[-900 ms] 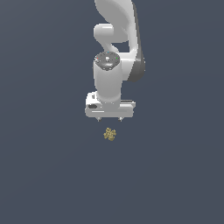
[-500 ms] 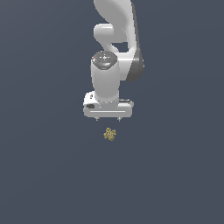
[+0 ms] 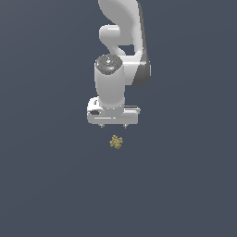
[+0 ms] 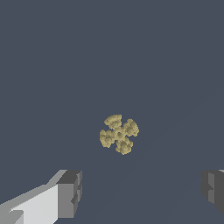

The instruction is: Pick up the object and move it to a goal position.

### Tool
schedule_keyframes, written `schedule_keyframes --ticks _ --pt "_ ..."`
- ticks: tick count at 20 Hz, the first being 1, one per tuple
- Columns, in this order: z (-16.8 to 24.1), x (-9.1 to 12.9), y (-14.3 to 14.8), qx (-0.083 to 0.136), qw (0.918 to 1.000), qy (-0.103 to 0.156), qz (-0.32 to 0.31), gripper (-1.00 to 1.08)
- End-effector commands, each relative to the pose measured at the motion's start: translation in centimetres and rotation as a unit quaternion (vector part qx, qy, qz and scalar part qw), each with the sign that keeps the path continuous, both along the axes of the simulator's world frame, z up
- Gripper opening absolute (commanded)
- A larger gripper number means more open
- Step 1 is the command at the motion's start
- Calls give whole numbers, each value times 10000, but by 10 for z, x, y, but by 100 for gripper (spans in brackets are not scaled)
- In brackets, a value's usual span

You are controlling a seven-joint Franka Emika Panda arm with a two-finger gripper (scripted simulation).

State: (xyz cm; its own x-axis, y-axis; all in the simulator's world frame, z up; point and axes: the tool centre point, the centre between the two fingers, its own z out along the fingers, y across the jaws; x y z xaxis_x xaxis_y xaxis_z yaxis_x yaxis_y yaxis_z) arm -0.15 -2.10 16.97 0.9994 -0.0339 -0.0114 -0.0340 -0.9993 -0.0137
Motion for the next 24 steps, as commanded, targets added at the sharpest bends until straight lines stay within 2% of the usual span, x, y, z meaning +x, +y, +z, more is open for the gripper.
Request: schedule_keyframes --ticks 1,10,17,24 --pt "-4 0 0 -2 10000 2 -86 100" --pt "-31 4 4 -23 9971 -9 -760 100" --pt "-60 6 7 -54 9893 -25 -1456 100" --pt "-76 7 9 -75 9828 -37 -1845 100"
